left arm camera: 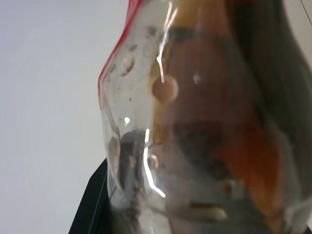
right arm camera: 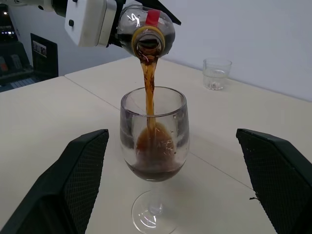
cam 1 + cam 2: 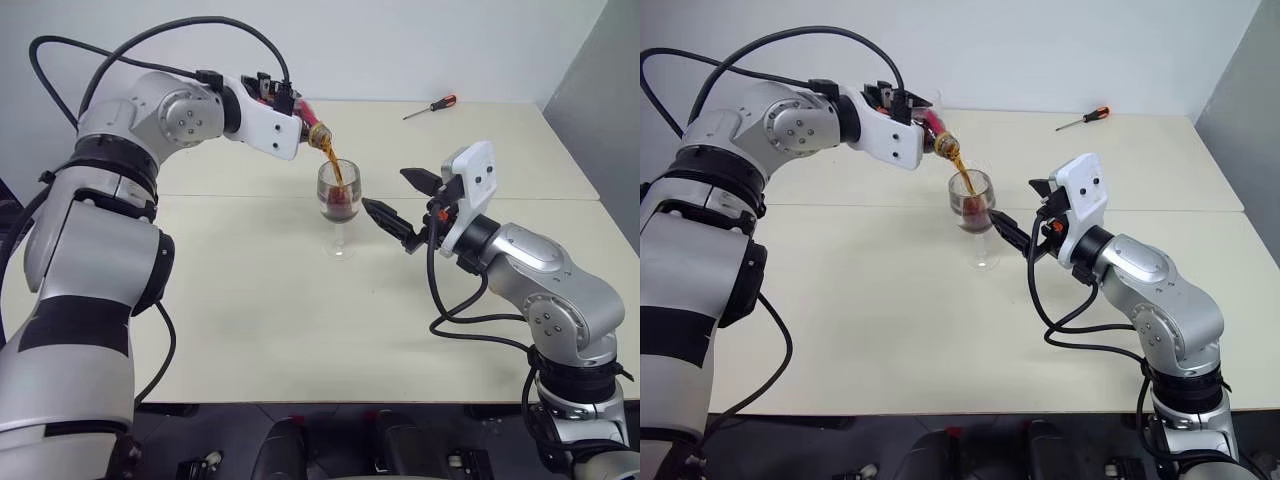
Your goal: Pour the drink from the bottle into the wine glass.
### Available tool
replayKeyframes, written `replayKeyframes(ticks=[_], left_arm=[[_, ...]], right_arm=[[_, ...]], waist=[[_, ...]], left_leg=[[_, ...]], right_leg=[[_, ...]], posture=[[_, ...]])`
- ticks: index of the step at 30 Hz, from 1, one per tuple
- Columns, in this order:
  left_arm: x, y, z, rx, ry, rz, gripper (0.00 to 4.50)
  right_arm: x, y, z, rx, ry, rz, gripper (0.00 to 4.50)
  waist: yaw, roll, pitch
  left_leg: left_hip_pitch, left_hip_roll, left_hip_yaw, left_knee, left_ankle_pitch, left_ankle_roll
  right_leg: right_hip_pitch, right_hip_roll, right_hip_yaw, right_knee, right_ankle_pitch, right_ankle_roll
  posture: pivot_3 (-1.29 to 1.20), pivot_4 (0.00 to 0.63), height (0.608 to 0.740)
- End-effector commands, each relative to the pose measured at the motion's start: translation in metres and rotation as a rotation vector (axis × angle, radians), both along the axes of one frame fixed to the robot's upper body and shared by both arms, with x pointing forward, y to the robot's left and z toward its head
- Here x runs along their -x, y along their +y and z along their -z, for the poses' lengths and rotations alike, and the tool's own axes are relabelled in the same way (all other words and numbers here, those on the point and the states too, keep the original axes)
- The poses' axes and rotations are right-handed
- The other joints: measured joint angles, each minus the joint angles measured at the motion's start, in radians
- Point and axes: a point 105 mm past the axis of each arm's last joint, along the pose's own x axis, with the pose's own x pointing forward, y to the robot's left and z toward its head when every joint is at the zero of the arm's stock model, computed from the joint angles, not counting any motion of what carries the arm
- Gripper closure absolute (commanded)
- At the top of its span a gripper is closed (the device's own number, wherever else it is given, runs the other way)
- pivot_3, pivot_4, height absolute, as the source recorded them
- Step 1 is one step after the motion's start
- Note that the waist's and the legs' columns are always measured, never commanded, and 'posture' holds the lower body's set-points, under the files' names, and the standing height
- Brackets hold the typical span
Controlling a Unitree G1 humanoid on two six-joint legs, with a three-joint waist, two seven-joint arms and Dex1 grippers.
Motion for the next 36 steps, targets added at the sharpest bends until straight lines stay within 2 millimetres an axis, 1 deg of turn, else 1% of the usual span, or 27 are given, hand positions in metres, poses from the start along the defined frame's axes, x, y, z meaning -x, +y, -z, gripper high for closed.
replayKeyframes(ticks=[1, 30, 36], left_arm=[[0.0037, -0.0006, -0.0286, 0.021, -0.085, 0.007, 2.69], [0.0026, -0.0020, -0.0300, -0.002, -0.107, 0.003, 2.69], [0.0023, -0.0017, -0.0303, 0.017, -0.097, -0.002, 2.69]], right_arm=[[0.0033, 0.0002, -0.0114, -0.017, -0.055, -0.008, 0.00], [0.0021, -0.0003, -0.0121, -0.014, -0.064, -0.010, 0.00], [0.0021, -0.0002, -0.0119, -0.013, -0.063, -0.010, 0.00]], waist=[[0.000, 0.000, 0.000], [0.000, 0.000, 0.000], [0.000, 0.000, 0.000]], left_leg=[[0.000, 0.000, 0.000, 0.000, 0.000, 0.000], [0.000, 0.000, 0.000, 0.000, 0.000, 0.000], [0.000, 0.000, 0.000, 0.000, 0.000, 0.000]], right_leg=[[0.000, 0.000, 0.000, 0.000, 0.000, 0.000], [0.000, 0.000, 0.000, 0.000, 0.000, 0.000], [0.000, 0.000, 0.000, 0.000, 0.000, 0.000]], posture=[[0.00, 0.150, 0.740], [0.00, 0.150, 0.740], [0.00, 0.150, 0.740]])
